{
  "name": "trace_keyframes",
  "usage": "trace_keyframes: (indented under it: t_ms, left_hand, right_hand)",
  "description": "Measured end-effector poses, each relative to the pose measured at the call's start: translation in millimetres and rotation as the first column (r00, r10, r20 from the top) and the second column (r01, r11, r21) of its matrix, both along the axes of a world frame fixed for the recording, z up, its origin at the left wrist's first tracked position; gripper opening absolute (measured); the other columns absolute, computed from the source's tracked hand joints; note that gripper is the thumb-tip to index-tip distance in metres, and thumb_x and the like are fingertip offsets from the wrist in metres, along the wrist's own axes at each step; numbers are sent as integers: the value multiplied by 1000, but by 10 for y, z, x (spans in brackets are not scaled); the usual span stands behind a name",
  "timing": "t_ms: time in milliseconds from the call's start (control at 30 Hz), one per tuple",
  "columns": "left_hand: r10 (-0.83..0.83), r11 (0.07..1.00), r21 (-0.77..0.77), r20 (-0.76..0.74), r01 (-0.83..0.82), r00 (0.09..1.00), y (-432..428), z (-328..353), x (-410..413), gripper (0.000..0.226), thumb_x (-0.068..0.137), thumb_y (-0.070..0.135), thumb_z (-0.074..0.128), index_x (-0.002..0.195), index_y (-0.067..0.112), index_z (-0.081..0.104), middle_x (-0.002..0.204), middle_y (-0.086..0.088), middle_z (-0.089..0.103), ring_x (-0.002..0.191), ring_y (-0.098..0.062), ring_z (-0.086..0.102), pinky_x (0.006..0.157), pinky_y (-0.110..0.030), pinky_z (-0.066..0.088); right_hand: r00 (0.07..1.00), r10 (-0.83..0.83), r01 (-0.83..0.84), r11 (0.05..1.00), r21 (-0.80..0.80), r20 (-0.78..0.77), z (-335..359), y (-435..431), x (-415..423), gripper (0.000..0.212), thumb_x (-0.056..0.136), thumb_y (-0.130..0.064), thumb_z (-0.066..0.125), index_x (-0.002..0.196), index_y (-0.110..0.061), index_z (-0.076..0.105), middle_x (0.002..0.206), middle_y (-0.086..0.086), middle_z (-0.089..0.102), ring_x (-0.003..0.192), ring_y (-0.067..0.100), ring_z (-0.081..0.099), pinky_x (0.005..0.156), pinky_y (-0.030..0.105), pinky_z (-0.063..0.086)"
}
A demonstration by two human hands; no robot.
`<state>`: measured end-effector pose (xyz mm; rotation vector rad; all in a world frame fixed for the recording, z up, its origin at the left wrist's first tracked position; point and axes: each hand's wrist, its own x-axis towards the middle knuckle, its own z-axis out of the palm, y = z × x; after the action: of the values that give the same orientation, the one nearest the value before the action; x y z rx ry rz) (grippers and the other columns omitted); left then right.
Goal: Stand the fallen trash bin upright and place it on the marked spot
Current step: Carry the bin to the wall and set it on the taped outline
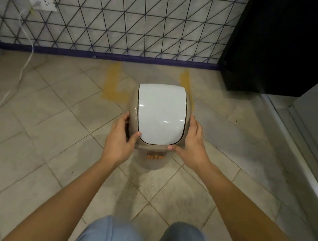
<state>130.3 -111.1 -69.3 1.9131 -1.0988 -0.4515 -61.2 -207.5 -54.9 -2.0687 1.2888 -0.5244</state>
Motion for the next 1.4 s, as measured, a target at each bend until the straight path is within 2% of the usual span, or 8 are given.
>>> trace_keyframes:
  t_ms: [400,567,733,867,1000,1133,1300,1400]
  left_hand:
    - [13,1000,-25,13,-12,1000,-269,-35,282,67,87,30,60,145,18,28,142,-3,42,127,-17,43,99,-27,36]
    - [-5,998,-61,32,7,999,-384,-50,407,65,92,27,53,147,23,19,148,0,34,132,-15,36,104,-32,36]
    - [-9,996,-93,96,18,995,-520,-94,554,60,95,26,47,147,30,17,145,-3,37,131,-15,35,98,-27,32]
    - [-31,996,-84,100,40,994,-643,-69,680,61,94,26,48,147,28,19,145,-4,37,131,-16,36,100,-27,31]
    - [-51,995,-78,65,56,997,-779,-36,790,61,93,26,51,146,27,21,145,-3,38,130,-18,39,102,-33,37]
    - [-22,997,-67,103,29,994,-905,-69,895,66,88,34,57,146,24,24,143,-3,42,128,-19,39,101,-35,37]
    - [-46,999,3,-201,48,978,-992,-234,1010,86,76,53,65,146,26,21,145,2,34,126,-17,45,102,-44,42]
    - [-43,999,-1,-167,43,985,-1013,-305,1004,88,72,61,64,144,28,25,142,4,38,122,-13,47,99,-43,45]
  right_hand:
    - [998,-35,36,999,-8,57,-116,-236,326,121,65,-25,82,146,-25,-8,151,3,9,140,22,13,112,41,22]
    - [997,-23,28,997,-70,70,-99,-354,493,116,63,-27,83,146,-22,1,151,5,14,139,22,18,111,38,24]
    - [995,-18,28,995,-95,98,-132,-439,648,110,64,-31,82,145,-22,9,151,4,13,139,19,19,109,36,27]
    - [999,-29,35,989,-143,41,-106,-535,730,108,65,-38,79,146,-20,9,150,6,15,138,21,21,105,36,31]
    - [998,-40,33,986,-161,-42,-51,-660,814,107,65,-43,77,146,-23,8,150,5,17,131,26,34,99,47,44]
    - [996,-56,41,979,-200,-69,-90,-802,859,108,65,-48,76,145,-24,8,151,5,17,136,23,23,103,46,39]
    - [985,-149,153,987,-41,87,-192,-976,912,100,63,-50,77,142,-25,20,138,-1,35,129,16,35,103,42,40]
    - [978,-143,145,989,-2,153,-220,-1034,904,95,63,-52,75,140,-26,27,135,-5,40,125,12,39,102,38,41]
